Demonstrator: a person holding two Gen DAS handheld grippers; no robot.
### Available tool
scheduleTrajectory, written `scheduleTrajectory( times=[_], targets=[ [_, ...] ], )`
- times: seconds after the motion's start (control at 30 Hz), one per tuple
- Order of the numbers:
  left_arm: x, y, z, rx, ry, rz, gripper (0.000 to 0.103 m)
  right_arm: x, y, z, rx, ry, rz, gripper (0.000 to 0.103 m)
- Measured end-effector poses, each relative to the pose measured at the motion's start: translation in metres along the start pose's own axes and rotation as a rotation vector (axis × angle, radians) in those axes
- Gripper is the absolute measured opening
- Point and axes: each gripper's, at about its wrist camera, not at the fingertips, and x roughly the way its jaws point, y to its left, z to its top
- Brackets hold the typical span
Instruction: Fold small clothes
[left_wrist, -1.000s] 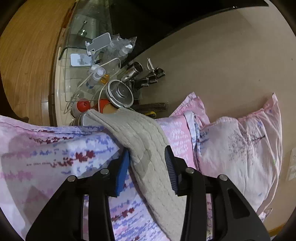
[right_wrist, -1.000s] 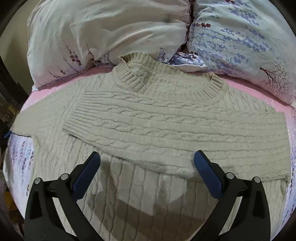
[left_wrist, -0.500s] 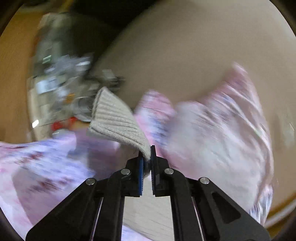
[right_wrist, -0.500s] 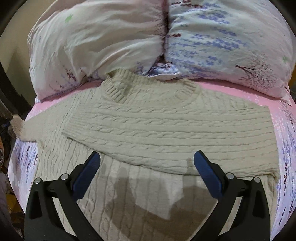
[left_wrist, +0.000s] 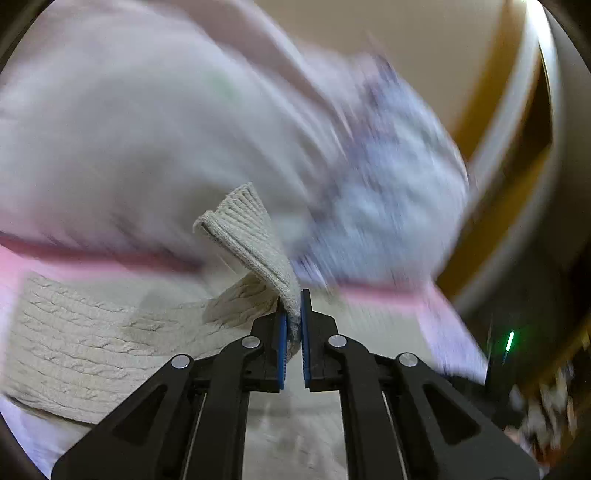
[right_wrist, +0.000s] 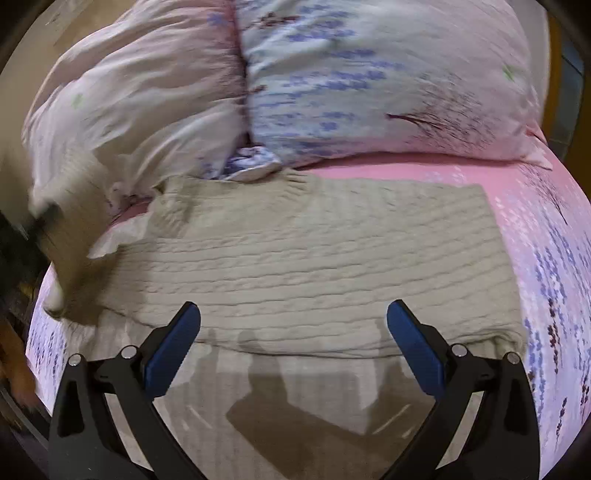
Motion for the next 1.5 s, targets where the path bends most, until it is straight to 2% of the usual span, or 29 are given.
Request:
scheduleTrajectory(
  times=[0.07,0.13,0.2,0.23,0.3,0.33,0.37,0.43,0.5,0.6,0.63,0.7,0.73,0.9,0.97,1.03,1.07,1.1,1.27,1.37,1.5],
  targets=[
    [0.035,-0.018,-0.027,0.053,0.134,-0.007,0.005,0.001,-0.012,0.000,0.027,0.001,-0.012,0.101],
    [0.054,-0.025,-0.046,0.097,0.225,-0.002,0.006,0.002,-0.023,0.002,0.058,-0.001,-0.014,0.101],
    [0.051,-0.026,-0.053,0.100,0.259,-0.024,0.007,0.000,-0.033,0.004,0.086,-0.005,0.004,0.100],
    [0.042,-0.024,-0.050,0.092,0.254,-0.047,0.011,-0.001,-0.036,0.006,0.101,-0.007,0.023,0.099],
    [0.018,-0.016,-0.043,0.079,0.225,-0.080,0.035,-0.002,-0.039,0.010,0.120,-0.002,0.072,0.089],
    [0.004,-0.010,-0.040,0.072,0.190,-0.075,0.059,0.000,-0.040,0.013,0.138,0.009,0.122,0.086],
    [-0.019,0.002,-0.035,0.063,0.119,-0.042,0.069,0.002,-0.042,0.015,0.158,0.022,0.158,0.080],
    [-0.050,0.029,-0.027,0.039,0.042,0.040,0.070,0.011,-0.047,0.017,0.219,0.065,0.238,0.071],
    [-0.072,0.066,-0.018,-0.039,-0.007,0.159,0.070,0.021,-0.050,0.018,0.270,0.108,0.288,0.059],
    [-0.097,0.129,-0.011,-0.204,-0.042,0.305,0.069,0.028,-0.041,0.017,0.254,0.127,0.282,0.053],
    [-0.103,0.141,-0.011,-0.230,-0.043,0.341,0.069,0.028,-0.039,0.017,0.244,0.125,0.280,0.051],
    [-0.103,0.161,-0.009,-0.272,-0.035,0.383,0.069,0.027,-0.031,0.017,0.220,0.135,0.297,0.036],
    [-0.101,0.166,-0.011,-0.290,-0.025,0.387,0.069,0.028,-0.027,0.017,0.208,0.140,0.303,0.033],
    [-0.079,0.186,-0.020,-0.383,0.048,0.305,0.069,0.033,-0.003,0.012,0.122,0.164,0.283,0.033],
    [-0.074,0.188,-0.025,-0.409,0.065,0.281,0.065,0.036,0.003,0.013,0.102,0.167,0.264,0.032],
    [-0.070,0.189,-0.028,-0.426,0.078,0.253,0.063,0.036,0.006,0.012,0.087,0.163,0.261,0.021],
    [-0.064,0.185,-0.027,-0.418,0.071,0.258,0.062,0.036,0.007,0.011,0.075,0.160,0.262,0.011],
    [-0.064,0.184,-0.027,-0.415,0.075,0.253,0.061,0.035,0.007,0.011,0.065,0.157,0.267,0.009],
    [-0.057,0.177,-0.028,-0.419,0.089,0.244,0.059,0.017,0.016,0.024,0.001,0.043,0.250,0.007],
    [-0.053,0.172,-0.026,-0.414,0.097,0.241,0.059,-0.008,0.017,0.037,-0.042,-0.065,0.189,0.007],
    [-0.045,0.163,-0.026,-0.384,0.115,0.243,0.059,-0.020,0.008,0.049,-0.035,-0.120,0.128,0.007]
  ],
)
